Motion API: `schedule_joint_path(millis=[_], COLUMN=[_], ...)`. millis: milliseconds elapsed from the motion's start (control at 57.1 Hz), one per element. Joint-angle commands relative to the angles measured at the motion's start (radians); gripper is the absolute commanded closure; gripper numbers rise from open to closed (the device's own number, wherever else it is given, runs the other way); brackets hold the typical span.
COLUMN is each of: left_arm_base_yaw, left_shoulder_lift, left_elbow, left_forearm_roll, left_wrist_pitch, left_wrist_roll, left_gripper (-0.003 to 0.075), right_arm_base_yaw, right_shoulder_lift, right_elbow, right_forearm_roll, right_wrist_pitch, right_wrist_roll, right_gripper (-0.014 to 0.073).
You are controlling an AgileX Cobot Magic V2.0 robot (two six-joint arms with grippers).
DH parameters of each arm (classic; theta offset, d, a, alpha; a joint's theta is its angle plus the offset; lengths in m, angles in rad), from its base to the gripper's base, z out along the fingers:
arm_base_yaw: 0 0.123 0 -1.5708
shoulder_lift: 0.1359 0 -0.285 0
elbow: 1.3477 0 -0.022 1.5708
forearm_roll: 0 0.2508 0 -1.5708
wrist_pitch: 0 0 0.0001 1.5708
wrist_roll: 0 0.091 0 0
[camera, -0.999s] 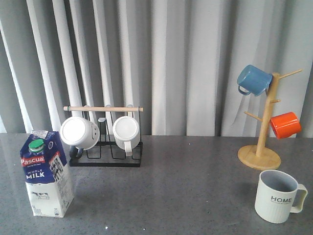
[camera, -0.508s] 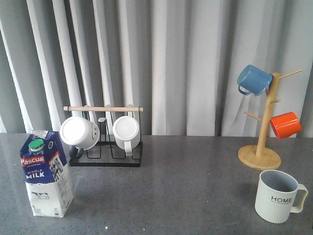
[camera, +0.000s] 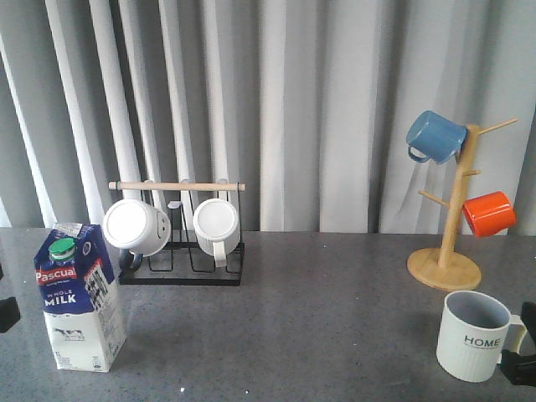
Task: Place milk next to cup
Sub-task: 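Lower the right gripper onto the white HOME mug and grasp it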
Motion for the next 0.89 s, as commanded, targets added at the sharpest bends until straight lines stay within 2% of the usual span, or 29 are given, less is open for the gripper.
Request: schedule_joint_path(millis=[0, 70, 123, 245, 473, 631, 788, 876], left_arm_base_yaw=[-0.006, -0.006, -0.006, -0.006, -0.006, -0.006, -0.006, -0.006], left_shoulder_lift=[0.031, 0.057, 0.068, 0.080, 0.080, 0.080, 0.080, 0.080], left_elbow=[-0.062, -0.070, -0.071, -0.071, -0.070, -0.070, -0.070, -0.070], left_forearm_roll=[-0.002, -0.002, -0.002, -0.002, -0.002, -0.002, -0.002, -0.002], left_wrist_pitch=[-0.068, -0.087, -0.101, -0.108, -0.100, -0.100, -0.100, -0.100], left_wrist_roll=[-0.003, -0.003, -0.003, -0.003, -0.003, -0.003, -0.003, -0.003], left_gripper=[0.0435, 0.0319, 0.0261, 0.0174, 0.0169, 0.0168, 0.0168, 0.0168], right_arm_base_yaw=[-0.007, -0.007, -0.007, -0.007, -0.007, -0.007, -0.007, -0.044], right_shoulder_lift=[0.013, 0.022, 0.023, 0.023, 0.023, 0.023, 0.023, 0.023], right_elbow=[-0.057, -0.068, -0.070, -0.070, -0.070, -0.070, -0.067, -0.034], right_forearm_roll=[0.018, 0.053, 0.082, 0.104, 0.104, 0.103, 0.102, 0.021], right_wrist_pitch=[-0.078, -0.078, -0.080, -0.098, -0.149, -0.125, -0.120, -0.187], right_wrist_roll=[-0.076, -0.102, -0.111, -0.133, -0.127, -0.128, -0.187, -0.178], right_gripper=[0.0170, 0.0075, 0.0018, -0.0024, 0.0005, 0.0021, 0.0022, 0.0022])
